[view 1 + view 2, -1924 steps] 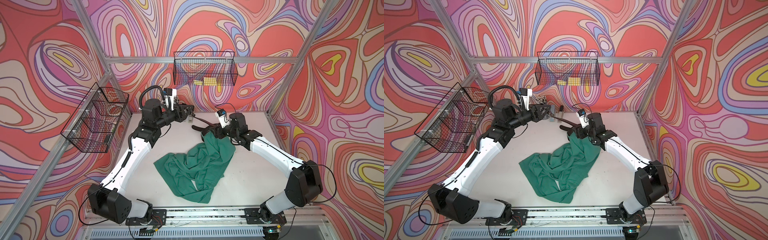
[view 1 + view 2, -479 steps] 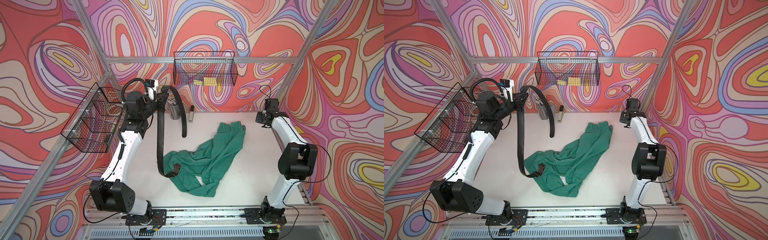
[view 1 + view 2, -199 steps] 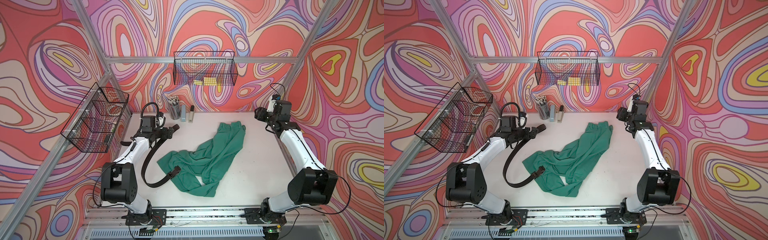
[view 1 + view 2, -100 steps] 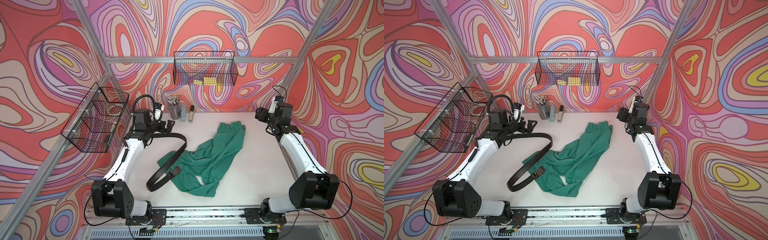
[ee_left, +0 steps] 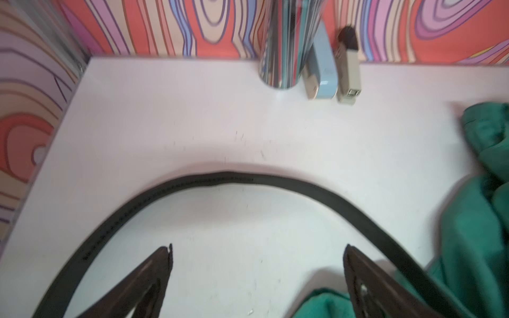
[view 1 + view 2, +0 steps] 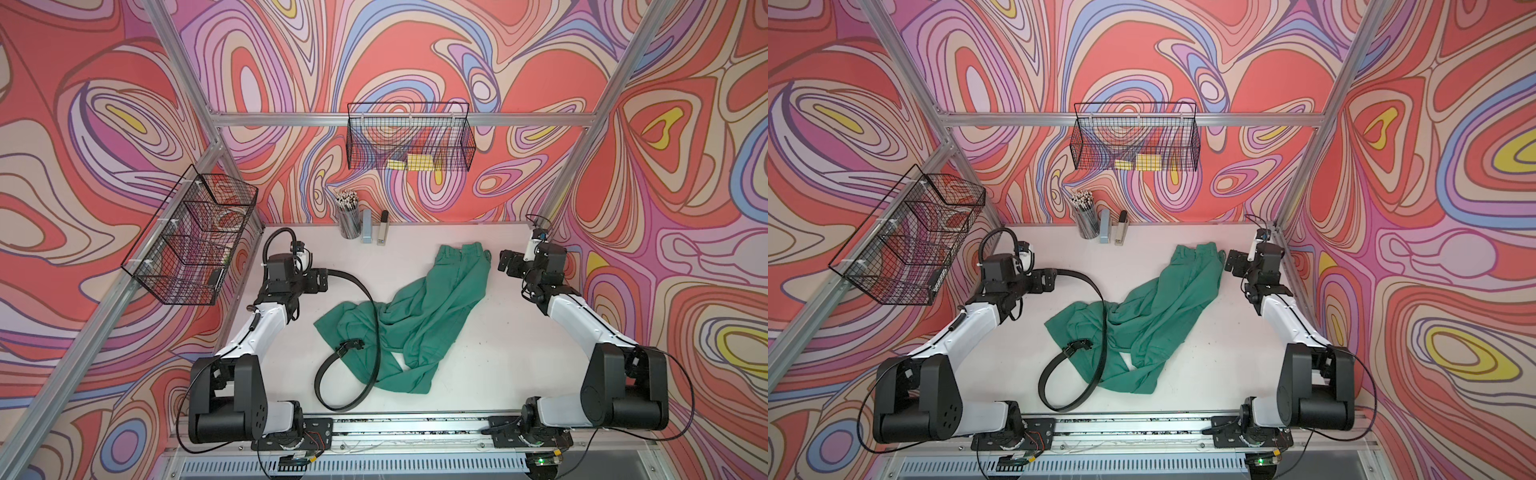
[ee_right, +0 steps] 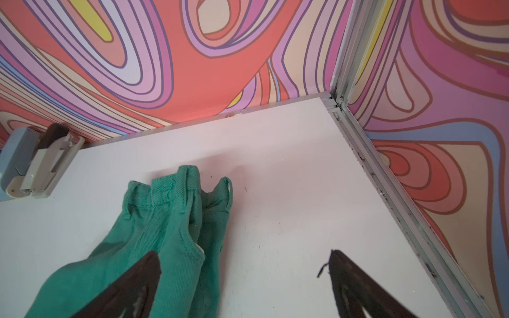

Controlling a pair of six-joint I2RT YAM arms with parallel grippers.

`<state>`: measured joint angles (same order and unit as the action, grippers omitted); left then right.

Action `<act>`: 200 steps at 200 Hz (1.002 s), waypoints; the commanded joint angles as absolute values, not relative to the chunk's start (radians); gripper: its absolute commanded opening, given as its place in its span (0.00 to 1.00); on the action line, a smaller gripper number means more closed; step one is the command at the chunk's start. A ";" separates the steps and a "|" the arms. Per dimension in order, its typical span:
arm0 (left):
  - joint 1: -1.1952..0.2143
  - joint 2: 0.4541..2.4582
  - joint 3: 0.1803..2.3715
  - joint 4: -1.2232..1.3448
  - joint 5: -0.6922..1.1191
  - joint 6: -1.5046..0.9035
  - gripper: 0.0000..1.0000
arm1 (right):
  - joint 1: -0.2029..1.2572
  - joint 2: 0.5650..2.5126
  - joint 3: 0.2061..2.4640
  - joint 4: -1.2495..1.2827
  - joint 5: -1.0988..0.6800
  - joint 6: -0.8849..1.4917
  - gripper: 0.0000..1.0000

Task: Remove the belt from the trousers
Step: Reset both arms

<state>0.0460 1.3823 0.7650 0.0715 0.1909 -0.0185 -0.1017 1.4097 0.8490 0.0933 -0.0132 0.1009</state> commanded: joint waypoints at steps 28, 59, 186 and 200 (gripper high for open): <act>0.047 1.443 0.654 0.357 0.153 -0.012 1.00 | -0.098 1.409 0.656 0.416 -0.022 0.123 0.98; 0.047 1.488 0.572 0.528 0.155 -0.013 1.00 | -0.098 1.520 0.608 0.616 -0.052 0.179 0.98; 0.044 1.538 0.373 0.892 0.113 -0.032 1.00 | -0.094 1.608 0.494 0.825 -0.045 0.102 0.98; 0.043 1.531 0.377 0.868 0.125 -0.028 1.00 | -0.078 1.653 0.564 0.740 -0.075 0.067 0.98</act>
<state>0.0448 1.5318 0.3702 0.8379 0.1139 -0.0307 -0.0978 1.5776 0.5056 0.7219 -0.0502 0.1001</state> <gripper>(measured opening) 0.998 0.982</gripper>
